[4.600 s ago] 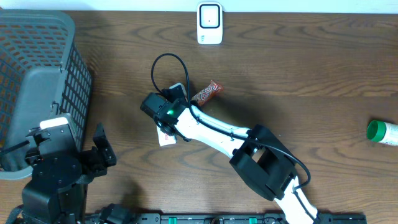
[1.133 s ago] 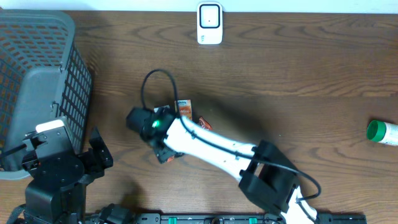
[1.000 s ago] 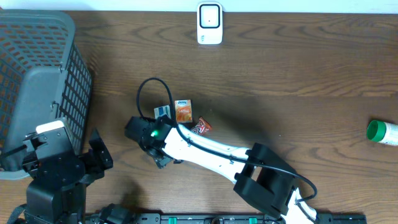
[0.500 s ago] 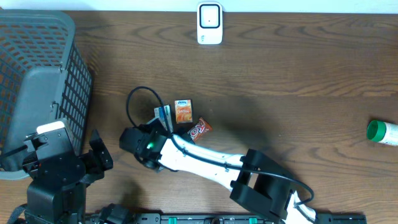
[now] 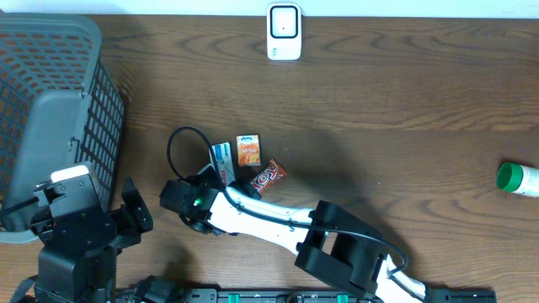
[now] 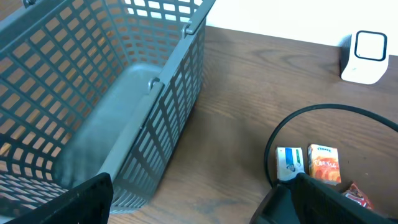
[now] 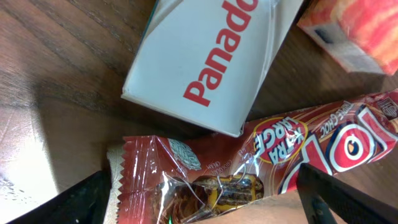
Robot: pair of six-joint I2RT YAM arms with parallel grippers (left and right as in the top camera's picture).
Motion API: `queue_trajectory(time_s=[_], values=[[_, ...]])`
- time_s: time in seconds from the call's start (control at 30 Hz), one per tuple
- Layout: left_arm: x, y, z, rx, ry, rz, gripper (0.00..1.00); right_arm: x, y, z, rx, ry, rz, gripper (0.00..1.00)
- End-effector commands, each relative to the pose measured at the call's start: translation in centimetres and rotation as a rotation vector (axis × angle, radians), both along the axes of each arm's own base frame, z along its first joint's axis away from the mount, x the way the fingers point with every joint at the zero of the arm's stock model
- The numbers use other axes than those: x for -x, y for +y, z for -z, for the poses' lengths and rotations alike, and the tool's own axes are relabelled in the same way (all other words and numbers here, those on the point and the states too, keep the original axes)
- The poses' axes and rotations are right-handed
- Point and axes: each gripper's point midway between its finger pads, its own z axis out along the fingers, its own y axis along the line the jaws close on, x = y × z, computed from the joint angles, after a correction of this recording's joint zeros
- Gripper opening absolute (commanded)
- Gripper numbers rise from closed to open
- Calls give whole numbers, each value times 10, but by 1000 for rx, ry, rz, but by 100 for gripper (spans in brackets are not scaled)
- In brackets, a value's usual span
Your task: Scan the item barcode
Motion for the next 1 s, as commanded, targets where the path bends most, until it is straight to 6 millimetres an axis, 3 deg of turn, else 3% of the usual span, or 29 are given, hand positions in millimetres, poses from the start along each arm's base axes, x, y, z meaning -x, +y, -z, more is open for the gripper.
queue_trajectory(time_s=[0.0,0.27,0.37,0.4,0.57,0.7,0.97], values=[[1,3,0,4,-5,-23,91,-1,-15,30,125,-9,-44,83],[1,3,0,4,-5,-23,91,5,-25,33,171,21,-48,37],[1,3,0,3,-2,-23,91,8,-28,33,183,30,-41,5],[1,3,1,3,-1,-23,91,8,-29,33,186,35,-41,1],[2,3,1,2,1,-23,91,10,-23,22,173,59,-41,1],[1,3,1,2,2,-23,92,12,-11,-8,154,94,-40,1],[4,5,5,-7,22,-23,91,41,20,-68,-76,478,-110,1]])
